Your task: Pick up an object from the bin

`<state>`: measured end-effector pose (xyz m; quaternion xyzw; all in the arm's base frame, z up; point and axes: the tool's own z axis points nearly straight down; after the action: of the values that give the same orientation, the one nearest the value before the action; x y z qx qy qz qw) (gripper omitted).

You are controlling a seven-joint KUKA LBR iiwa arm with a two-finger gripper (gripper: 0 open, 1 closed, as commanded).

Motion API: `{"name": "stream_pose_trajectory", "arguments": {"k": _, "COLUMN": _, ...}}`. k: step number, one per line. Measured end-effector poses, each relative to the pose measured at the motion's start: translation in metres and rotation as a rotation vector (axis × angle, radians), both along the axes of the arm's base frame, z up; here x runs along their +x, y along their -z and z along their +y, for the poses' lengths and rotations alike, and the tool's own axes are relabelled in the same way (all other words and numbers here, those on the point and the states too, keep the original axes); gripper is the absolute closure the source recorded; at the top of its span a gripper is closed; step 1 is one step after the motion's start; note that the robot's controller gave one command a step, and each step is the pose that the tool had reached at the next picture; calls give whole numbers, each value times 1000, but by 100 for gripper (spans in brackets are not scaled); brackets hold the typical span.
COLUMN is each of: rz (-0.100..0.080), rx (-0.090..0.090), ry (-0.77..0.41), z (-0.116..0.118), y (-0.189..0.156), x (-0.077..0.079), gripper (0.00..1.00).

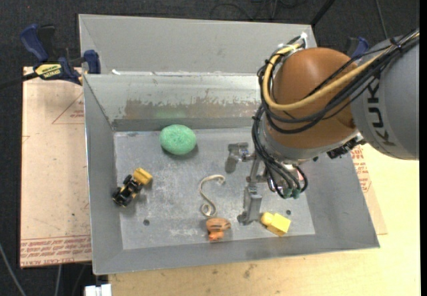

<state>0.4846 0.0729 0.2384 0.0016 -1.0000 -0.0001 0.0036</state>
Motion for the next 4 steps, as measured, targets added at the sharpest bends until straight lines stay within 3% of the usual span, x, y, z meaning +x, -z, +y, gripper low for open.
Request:
{"name": "stream_pose_trajectory", "arguments": {"k": 1, "rz": -8, "rx": 1, "ry": 3, "z": 0, "y": -4, "x": 1, "gripper": 0}}
{"name": "stream_pose_trajectory", "arguments": {"k": 2, "rz": -16, "rx": 0, "ry": -61, "z": 20, "y": 21, "x": 8, "gripper": 0}}
{"name": "stream_pose_trajectory", "arguments": {"k": 3, "rz": -10, "rx": 2, "ry": -48, "z": 33, "y": 68, "x": 13, "gripper": 0}}
{"name": "stream_pose_trajectory", "arguments": {"k": 4, "rz": -4, "rx": 0, "ry": -66, "z": 19, "y": 77, "x": 3, "gripper": 0}}
